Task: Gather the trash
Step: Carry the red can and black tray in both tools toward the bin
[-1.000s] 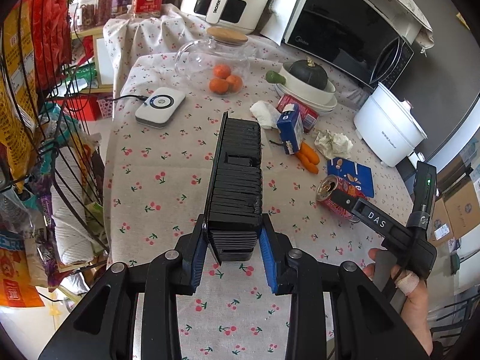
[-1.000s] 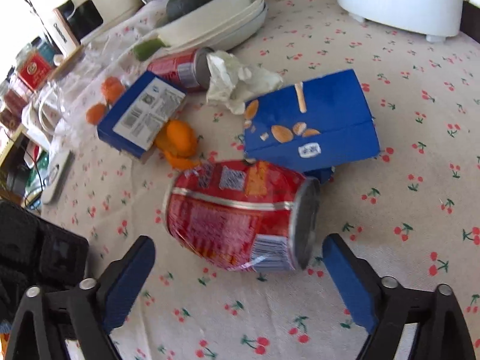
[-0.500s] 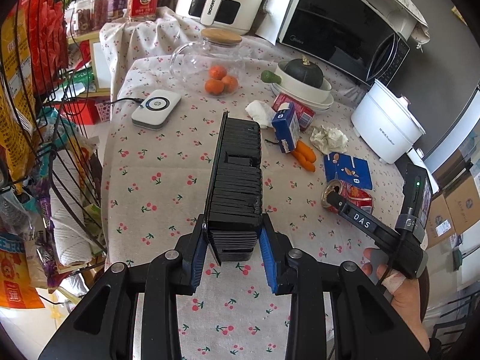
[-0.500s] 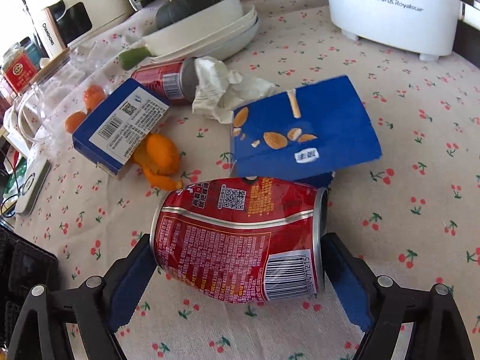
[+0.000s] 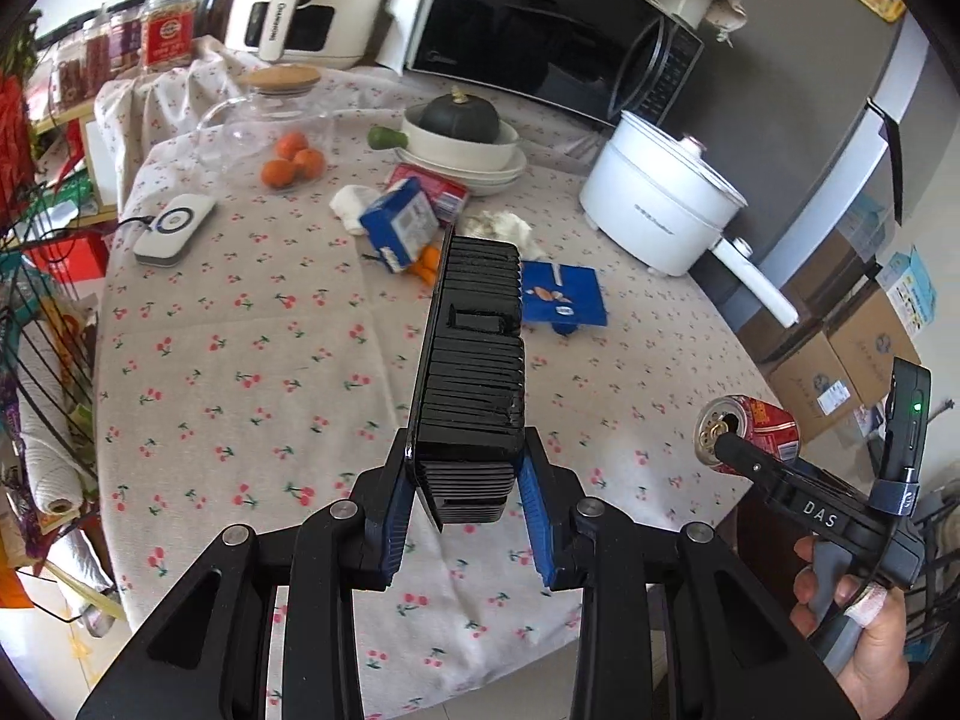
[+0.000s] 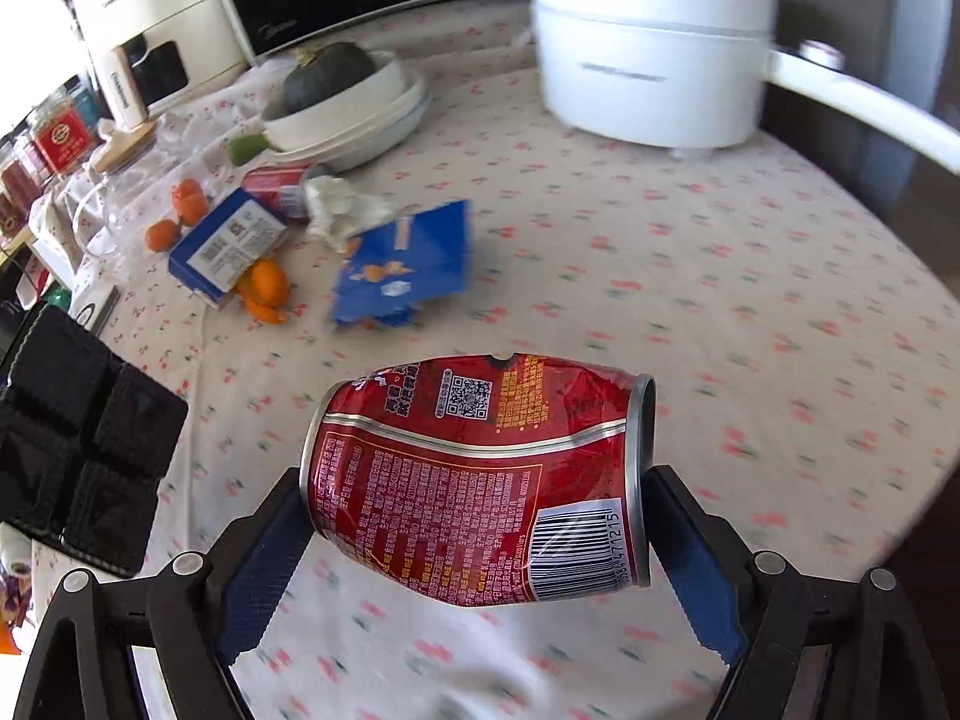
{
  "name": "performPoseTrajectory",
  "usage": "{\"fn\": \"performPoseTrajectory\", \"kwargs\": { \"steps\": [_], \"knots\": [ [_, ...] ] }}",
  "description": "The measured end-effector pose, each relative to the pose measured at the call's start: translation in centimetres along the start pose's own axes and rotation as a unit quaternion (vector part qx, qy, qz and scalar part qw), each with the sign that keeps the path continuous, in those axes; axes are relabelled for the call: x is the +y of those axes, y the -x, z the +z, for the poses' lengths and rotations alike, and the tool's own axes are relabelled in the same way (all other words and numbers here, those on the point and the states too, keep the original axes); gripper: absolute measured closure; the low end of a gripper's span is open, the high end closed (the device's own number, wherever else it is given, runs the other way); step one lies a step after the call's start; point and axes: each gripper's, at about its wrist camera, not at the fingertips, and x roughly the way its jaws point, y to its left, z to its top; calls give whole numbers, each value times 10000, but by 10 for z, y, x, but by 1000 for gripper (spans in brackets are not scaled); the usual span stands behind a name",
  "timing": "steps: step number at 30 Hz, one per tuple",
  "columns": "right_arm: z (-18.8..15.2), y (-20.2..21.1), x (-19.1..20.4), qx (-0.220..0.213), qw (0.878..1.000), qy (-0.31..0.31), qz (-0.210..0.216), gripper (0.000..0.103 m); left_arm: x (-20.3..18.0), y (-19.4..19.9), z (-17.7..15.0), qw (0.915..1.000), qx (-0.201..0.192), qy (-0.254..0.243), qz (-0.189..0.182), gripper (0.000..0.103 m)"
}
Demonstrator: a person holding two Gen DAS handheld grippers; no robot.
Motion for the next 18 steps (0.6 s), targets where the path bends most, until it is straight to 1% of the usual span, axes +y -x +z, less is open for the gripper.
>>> {"fn": "performPoseTrajectory", "kwargs": {
  "steps": [7, 12, 17, 18],
  "knots": [
    [-29, 45, -82, 51, 9981, -407, -460, 13, -78, -20, -20, 9970, 188, -709, -260, 68],
    [-47, 68, -127, 101, 9957, -610, -690, 13, -130, -35, -39, 9912, 347, -1202, -433, 68],
    [-67, 82, -166, 197, 9931, -742, -884, 13, -174, -44, -53, 9857, 333, -1572, -501, 68],
    [-71, 85, -174, 219, 9924, -775, -927, 13, -182, -45, -55, 9846, 355, -1595, -623, 73]
  ]
}}
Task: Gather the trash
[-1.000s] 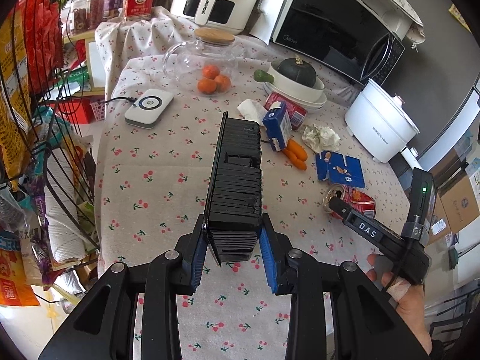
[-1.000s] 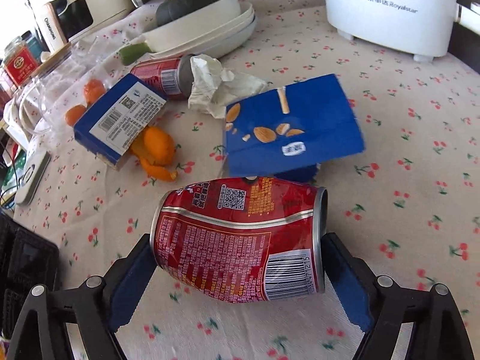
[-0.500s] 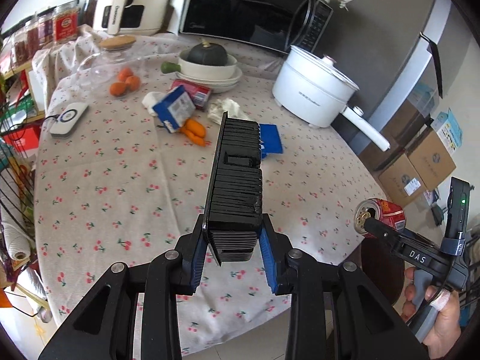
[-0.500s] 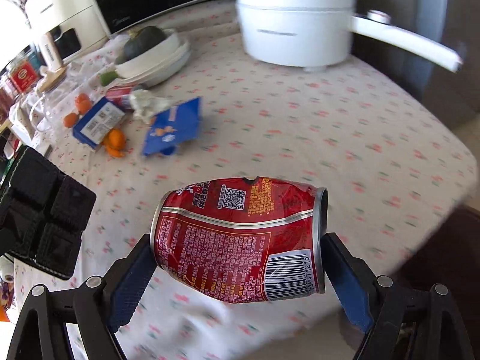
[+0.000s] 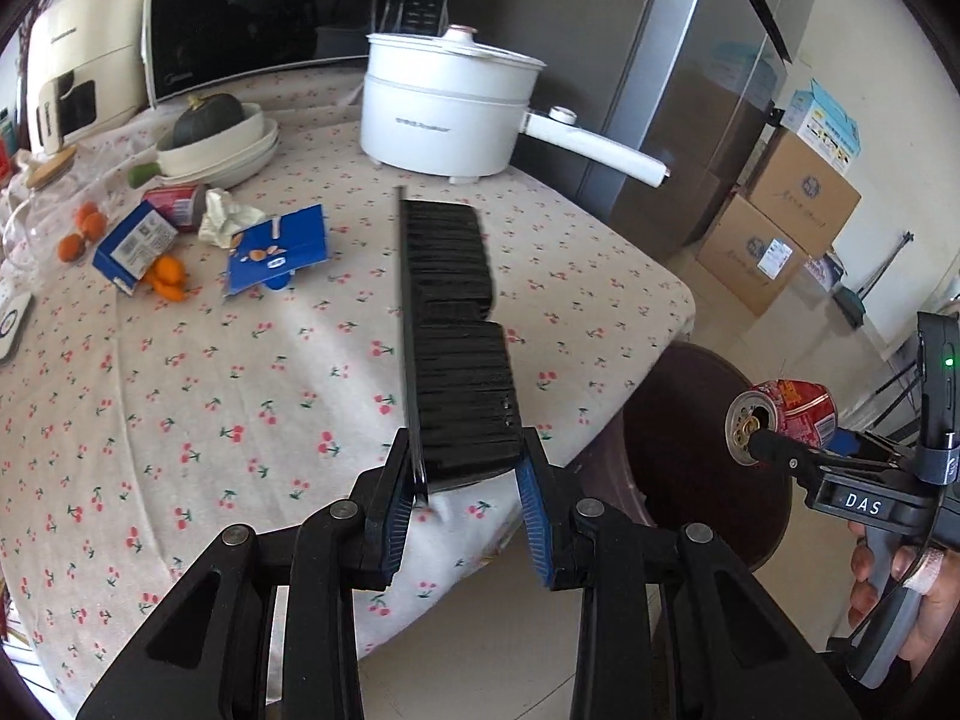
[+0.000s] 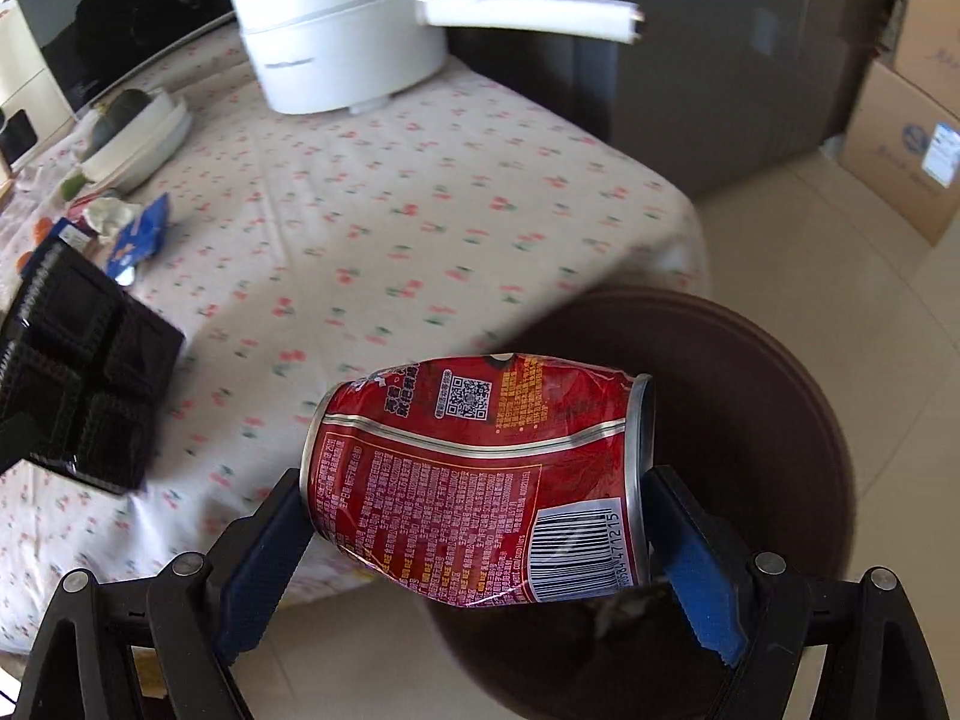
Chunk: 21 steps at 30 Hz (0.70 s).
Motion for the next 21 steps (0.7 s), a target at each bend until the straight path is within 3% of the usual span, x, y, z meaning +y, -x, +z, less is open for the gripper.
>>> {"fn": "performPoseTrajectory", "kwargs": {
  "steps": [3, 6, 9, 16, 21],
  "knots": [
    [-5, 1, -23, 45, 9999, -106, -115, 13, -21, -5, 2, 9996, 56, -68, -282, 92],
    [-10, 3, -45, 68, 9995, -245, -182, 13, -44, -13, 2, 9984, 22, -410, -397, 92],
    [-15, 4, -61, 113, 9990, -335, -276, 13, -58, -26, -1, 9938, -192, -1096, -61, 92],
    [-23, 1, -71, 258, 9987, -391, -182, 13, -32, -48, -6, 9967, 293, -755, -56, 93],
    [-26, 3, -65, 304, 9991, -290, -46, 13, -40, -43, -45, 9900, 609, -1247, -240, 90]
  ]
}}
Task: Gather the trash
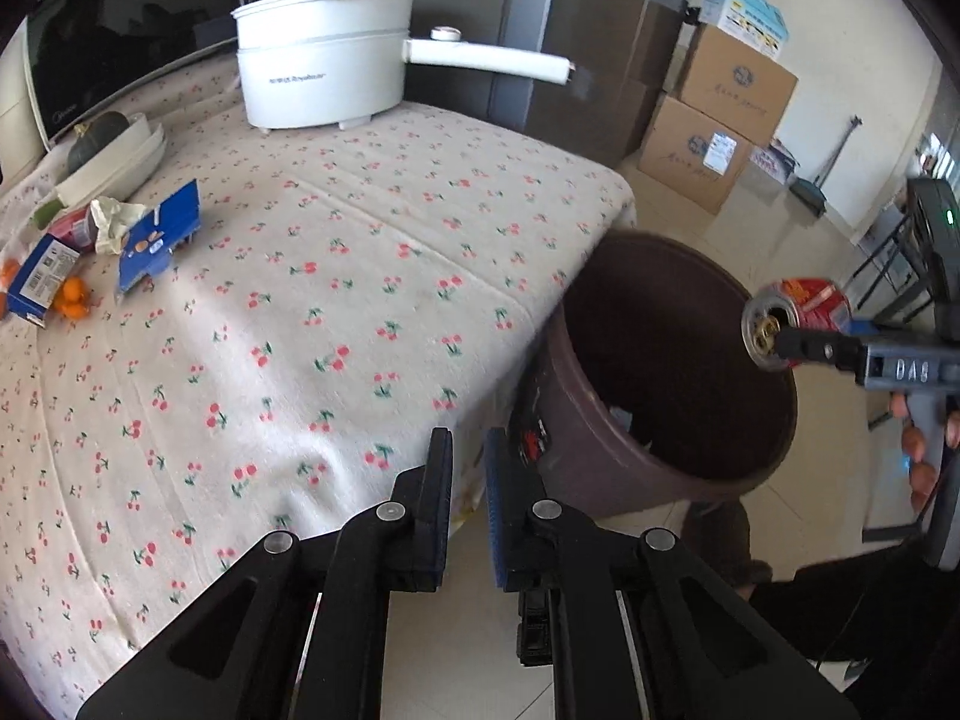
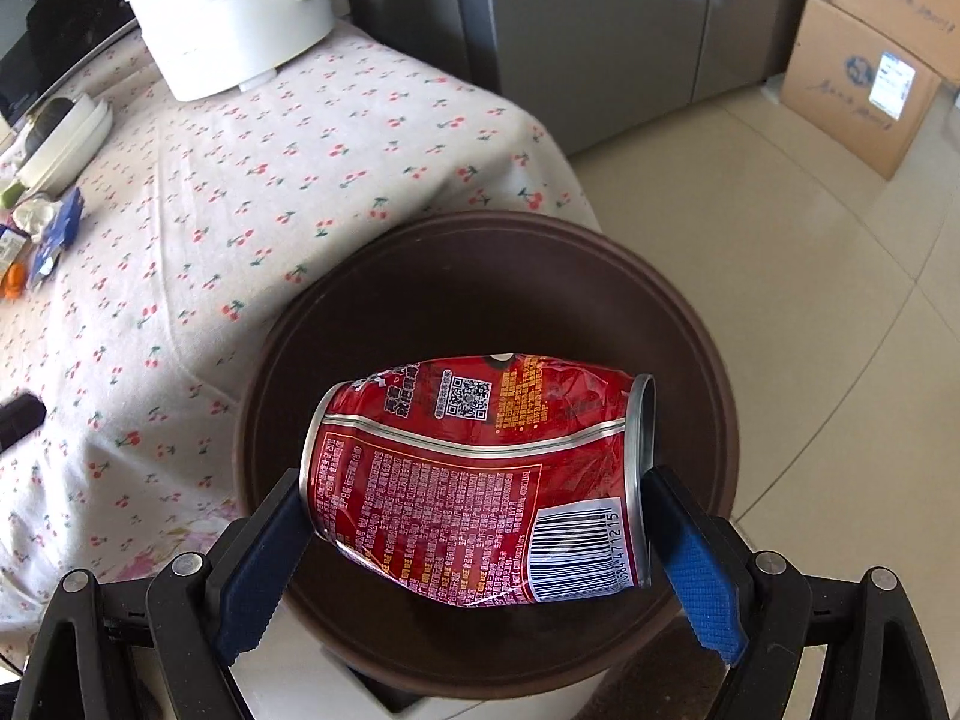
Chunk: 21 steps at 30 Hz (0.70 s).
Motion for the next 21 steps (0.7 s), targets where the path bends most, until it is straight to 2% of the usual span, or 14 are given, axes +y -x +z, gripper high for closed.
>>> {"fn": "performPoseTrajectory", "kwargs": {
  "steps": [2, 4, 5, 7, 12, 16, 21],
  "knots": [
    [-3, 1, 3, 30, 9999, 87, 71, 13, -10, -11, -24, 9994, 266, -227, 1, 84],
    [-8, 0, 6, 70, 9997, 225, 109, 13, -17, -29, -52, 9975, 621, -346, -3, 66],
    [-10, 1, 7, 92, 9995, 288, 114, 13, -21, -39, -67, 9961, 804, -375, -15, 61],
    [-17, 0, 7, 167, 9990, 410, 113, 13, -28, -63, -96, 9922, 1163, -450, -24, 45],
    [-31, 1, 1, 314, 9975, 620, 145, 13, -49, -124, -163, 9754, 2070, -763, 4, 41],
    [-39, 0, -3, 384, 9961, 783, 131, 13, -65, -168, -201, 9628, 2565, -843, -127, 40],
    [-45, -5, -10, 485, 9947, 899, 74, 13, -75, -213, -229, 9561, 2896, -243, -385, 39]
  ]
}}
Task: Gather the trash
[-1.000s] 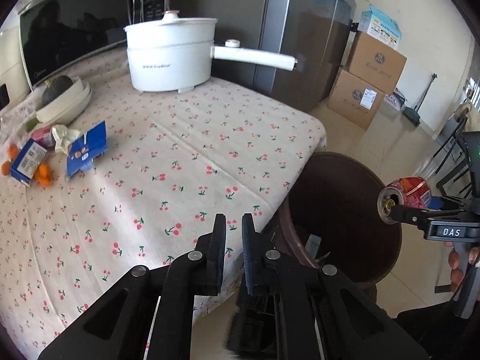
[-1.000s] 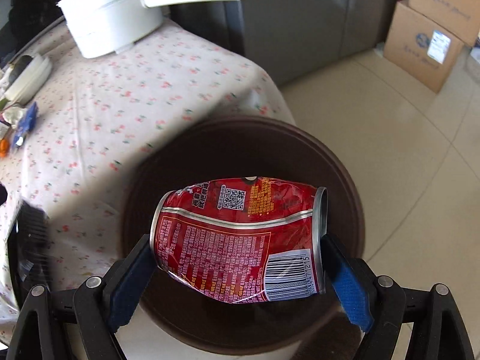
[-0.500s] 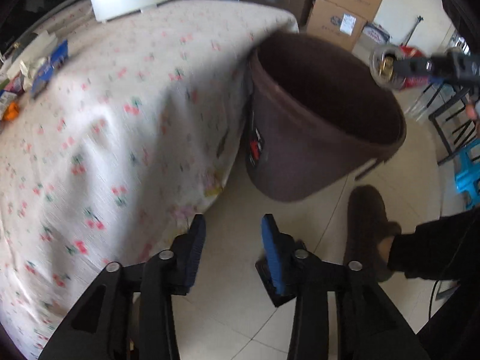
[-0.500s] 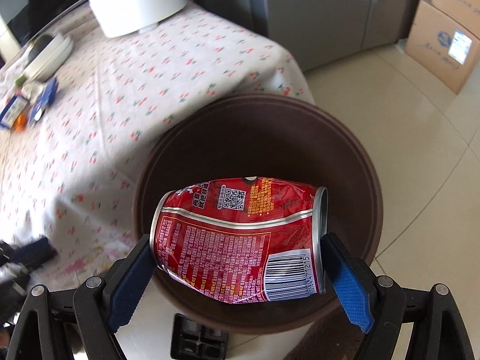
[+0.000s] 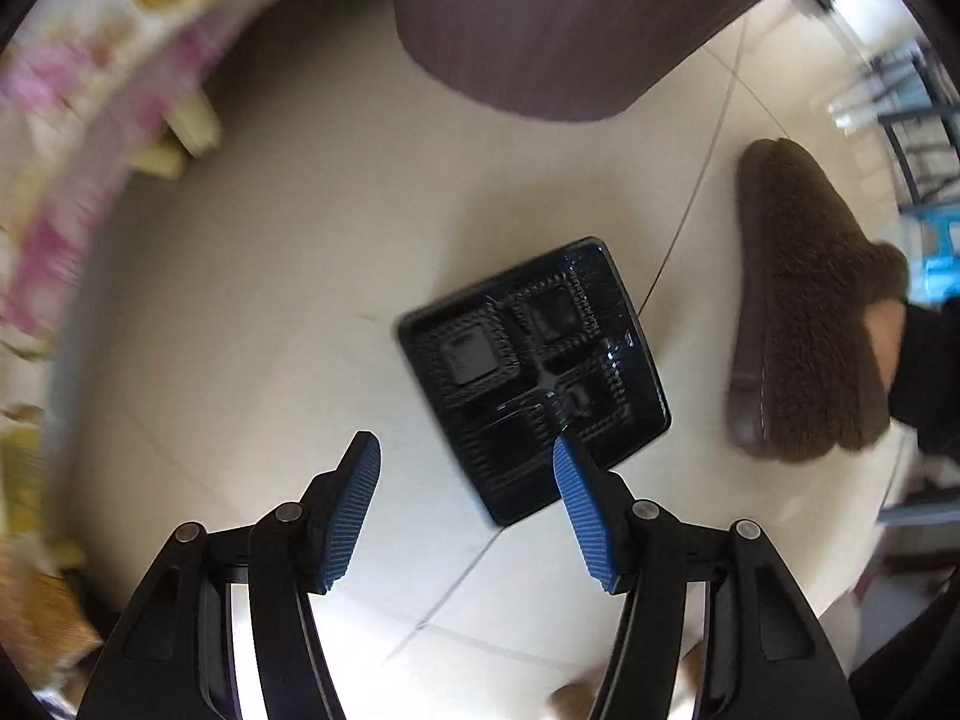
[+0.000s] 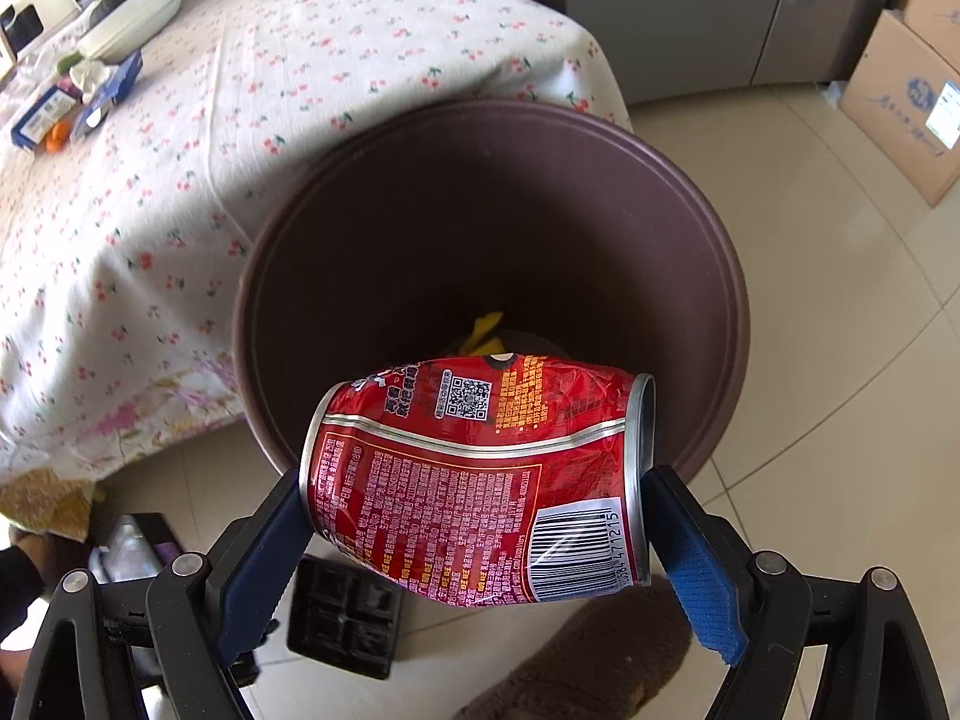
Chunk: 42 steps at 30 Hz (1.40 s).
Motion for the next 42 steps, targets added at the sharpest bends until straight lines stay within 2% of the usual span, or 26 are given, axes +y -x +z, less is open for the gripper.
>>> {"fn": "performPoseTrajectory", "kwargs": {
  "steps": [5, 11, 14, 16, 20, 21, 22, 26, 29, 32, 42],
  "knots": [
    [-1, -8, -7, 96, 9999, 32, -68, 13, -7, -37, 6, 9995, 300, 77, 60, 38],
    [-1, -15, -16, 186, 9998, 14, -105, 13, -3, -55, 15, 9975, 544, 325, -297, 36],
    [-2, -19, -19, 226, 9997, -31, -125, 13, -3, -65, 18, 9960, 715, 410, -343, 36],
    [-3, -21, -20, 255, 9996, -49, -143, 13, -7, -68, 19, 9963, 687, 389, -349, 30],
    [-4, -25, -21, 306, 9994, -48, -179, 13, -15, -72, 22, 9974, 645, 255, -202, 30],
    [-4, -26, -21, 319, 9993, -45, -192, 13, -16, -73, 21, 9975, 648, 230, -168, 32],
    [-4, -27, -21, 332, 9992, -41, -207, 13, -16, -74, 20, 9977, 642, 209, -85, 40],
    [-2, -27, -23, 318, 9991, -36, -278, 13, -9, -72, 14, 9971, 631, 377, -191, 45],
    [0, -24, -23, 249, 9992, -66, -317, 13, 1, -56, 10, 9977, 427, 489, -212, 46],
    [3, -20, -22, 184, 9993, -133, -310, 13, -2, -31, -11, 9987, 166, 469, -78, 46],
    [16, 0, -18, -114, 9994, -213, -248, 13, 13, 111, -37, 9940, -895, 610, 152, 46]
  ]
}}
